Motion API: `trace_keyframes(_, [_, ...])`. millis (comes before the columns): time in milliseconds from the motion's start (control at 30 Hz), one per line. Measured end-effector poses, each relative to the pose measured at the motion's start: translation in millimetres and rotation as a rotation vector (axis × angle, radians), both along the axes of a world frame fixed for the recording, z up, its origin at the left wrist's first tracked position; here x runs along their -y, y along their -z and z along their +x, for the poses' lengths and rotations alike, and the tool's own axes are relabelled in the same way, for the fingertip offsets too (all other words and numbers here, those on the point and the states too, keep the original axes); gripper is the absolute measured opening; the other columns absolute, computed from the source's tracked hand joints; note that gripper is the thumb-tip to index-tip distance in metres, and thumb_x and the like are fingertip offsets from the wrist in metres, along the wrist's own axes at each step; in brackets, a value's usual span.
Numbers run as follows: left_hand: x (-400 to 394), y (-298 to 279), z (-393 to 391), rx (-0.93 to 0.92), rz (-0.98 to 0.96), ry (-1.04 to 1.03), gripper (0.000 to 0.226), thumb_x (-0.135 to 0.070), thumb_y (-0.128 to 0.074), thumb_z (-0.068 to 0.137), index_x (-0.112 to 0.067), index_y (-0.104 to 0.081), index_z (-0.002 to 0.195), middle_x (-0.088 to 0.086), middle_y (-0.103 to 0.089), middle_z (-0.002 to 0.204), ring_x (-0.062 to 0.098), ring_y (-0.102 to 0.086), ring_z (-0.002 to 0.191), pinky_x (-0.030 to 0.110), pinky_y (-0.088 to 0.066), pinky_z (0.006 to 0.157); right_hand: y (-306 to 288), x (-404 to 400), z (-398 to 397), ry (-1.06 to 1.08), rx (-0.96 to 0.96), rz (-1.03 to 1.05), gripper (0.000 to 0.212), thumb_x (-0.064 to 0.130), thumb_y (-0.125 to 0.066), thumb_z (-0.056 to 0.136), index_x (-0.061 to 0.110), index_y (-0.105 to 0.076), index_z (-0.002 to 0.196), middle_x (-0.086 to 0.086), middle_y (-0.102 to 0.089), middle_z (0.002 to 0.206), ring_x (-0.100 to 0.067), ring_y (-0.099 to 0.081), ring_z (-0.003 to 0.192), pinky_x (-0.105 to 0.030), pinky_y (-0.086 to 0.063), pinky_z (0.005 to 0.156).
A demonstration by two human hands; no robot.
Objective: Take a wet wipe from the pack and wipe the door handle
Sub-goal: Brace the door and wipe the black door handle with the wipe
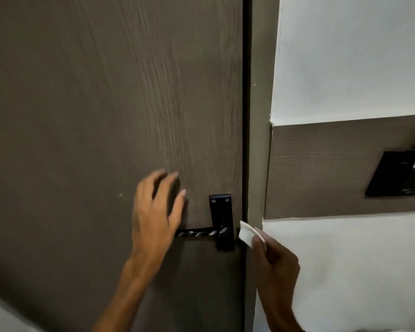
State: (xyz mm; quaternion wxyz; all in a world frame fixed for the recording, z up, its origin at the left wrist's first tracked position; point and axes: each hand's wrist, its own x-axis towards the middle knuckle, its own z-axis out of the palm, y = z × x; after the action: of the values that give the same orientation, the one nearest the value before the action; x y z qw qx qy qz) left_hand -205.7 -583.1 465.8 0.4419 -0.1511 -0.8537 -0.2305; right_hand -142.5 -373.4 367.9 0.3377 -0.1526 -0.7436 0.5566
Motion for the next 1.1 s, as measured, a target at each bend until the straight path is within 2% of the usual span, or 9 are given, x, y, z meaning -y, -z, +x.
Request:
trace_keyframes(100, [19.9, -14.3, -41.1, -0.264, -0.263, -0.126, 0.050, -0.028, -0.058, 0.108, -0.010, -0.049, 0.153, 0.026, -0.041, 0.159, 0.039, -0.037, 0.149, 0.051, -0.037, 0.120, -0.4, 27.7, -5.0, 0.122, -0.253, 0.114, 0.030, 0.023, -0.065, 0.091, 0.002, -0.078, 0.107, -0.008, -0.081, 0.093, -0.007, -0.073, 0.075, -0.009, -0.057, 0.078])
trace_keyframes(233, [39.9, -16.0, -90.7, -0.366, -0.456, -0.209, 0.063, -0.041, -0.045, 0.109, -0.015, -0.025, 0.163, 0.030, -0.031, 0.163, 0.034, -0.012, 0.157, 0.056, -0.024, 0.125, 28.6, 58.0, -14.4, 0.056, -0.273, 0.276, 0.038, 0.016, -0.059, 0.092, 0.018, -0.064, 0.129, 0.000, -0.067, 0.134, -0.011, -0.070, 0.114, -0.014, -0.053, 0.098])
trace_keyframes(400, [42.2, -3.4, -113.5, -0.467, -0.427, -0.218, 0.068, -0.047, -0.039, 0.109, -0.021, -0.014, 0.167, 0.019, -0.016, 0.170, 0.028, 0.005, 0.161, 0.048, -0.002, 0.131, 54.4, 72.4, -21.2, -0.016, -0.247, 0.341, 0.053, 0.014, -0.064, 0.092, 0.025, -0.051, 0.143, 0.004, -0.054, 0.150, -0.007, -0.053, 0.137, -0.034, -0.051, 0.107])
trace_keyframes(567, [42.0, 1.3, -123.0, -0.515, -0.407, -0.209, 0.068, -0.049, -0.041, 0.108, -0.022, -0.018, 0.166, 0.015, -0.014, 0.172, 0.027, 0.003, 0.161, 0.048, -0.004, 0.131, 57.7, 74.6, -29.0, 0.035, -0.219, 0.463, 0.066, 0.030, -0.062, 0.095, 0.022, -0.034, 0.155, 0.007, -0.040, 0.159, -0.009, -0.041, 0.146, -0.028, -0.041, 0.115])
trace_keyframes(667, [41.4, 2.3, -126.0, -0.511, -0.396, -0.190, 0.068, -0.050, -0.040, 0.108, -0.023, -0.017, 0.166, 0.015, -0.013, 0.172, 0.026, 0.006, 0.161, 0.048, -0.002, 0.131, 62.7, 84.4, -37.5, 0.037, -0.084, 0.644, 0.078, 0.047, -0.049, 0.098, 0.022, -0.012, 0.161, 0.006, -0.012, 0.170, -0.014, -0.017, 0.156, -0.032, -0.019, 0.125])
trace_keyframes(733, [41.1, 3.8, -126.9, -0.513, -0.379, -0.171, 0.068, -0.050, -0.040, 0.108, -0.024, -0.017, 0.166, 0.017, -0.016, 0.170, 0.026, 0.006, 0.161, 0.048, -0.002, 0.131, 69.3, 88.2, -41.0, 0.064, -0.002, 0.731, 0.085, 0.058, -0.042, 0.097, 0.013, -0.010, 0.162, 0.001, -0.001, 0.172, -0.019, -0.007, 0.158, -0.031, -0.005, 0.127])
trace_keyframes(867, [39.4, 4.1, -128.5, -0.531, -0.373, -0.160, 0.069, -0.050, -0.041, 0.108, -0.024, -0.014, 0.166, 0.017, -0.018, 0.168, 0.025, 0.009, 0.161, 0.047, -0.001, 0.131, 77.3, 85.8, -49.2, 0.096, 0.040, 0.845, 0.096, 0.067, -0.043, 0.093, 0.002, -0.016, 0.159, -0.014, -0.007, 0.170, -0.030, -0.008, 0.157, -0.036, -0.001, 0.129])
trace_keyframes(1000, [38.8, 4.2, -129.7, -0.536, -0.374, -0.164, 0.070, -0.050, -0.041, 0.108, -0.024, -0.013, 0.166, 0.017, -0.020, 0.167, 0.025, 0.010, 0.160, 0.047, 0.001, 0.131, 82.2, 81.9, -51.2, 0.097, 0.029, 1.013, 0.097, 0.070, -0.040, 0.092, 0.012, -0.004, 0.161, -0.007, 0.002, 0.171, -0.026, -0.002, 0.158, -0.037, 0.001, 0.129])
trace_keyframes(1100, [39.8, 3.5, -129.8, -0.539, -0.372, -0.156, 0.070, -0.050, -0.040, 0.108, -0.024, -0.011, 0.166, 0.017, -0.020, 0.167, 0.024, 0.011, 0.160, 0.046, 0.002, 0.131, 83.1, 82.1, -51.7, 0.056, -0.010, 1.160, 0.091, 0.065, -0.040, 0.095, 0.013, -0.004, 0.161, -0.010, -0.014, 0.168, -0.023, -0.001, 0.158, -0.037, 0.001, 0.129])
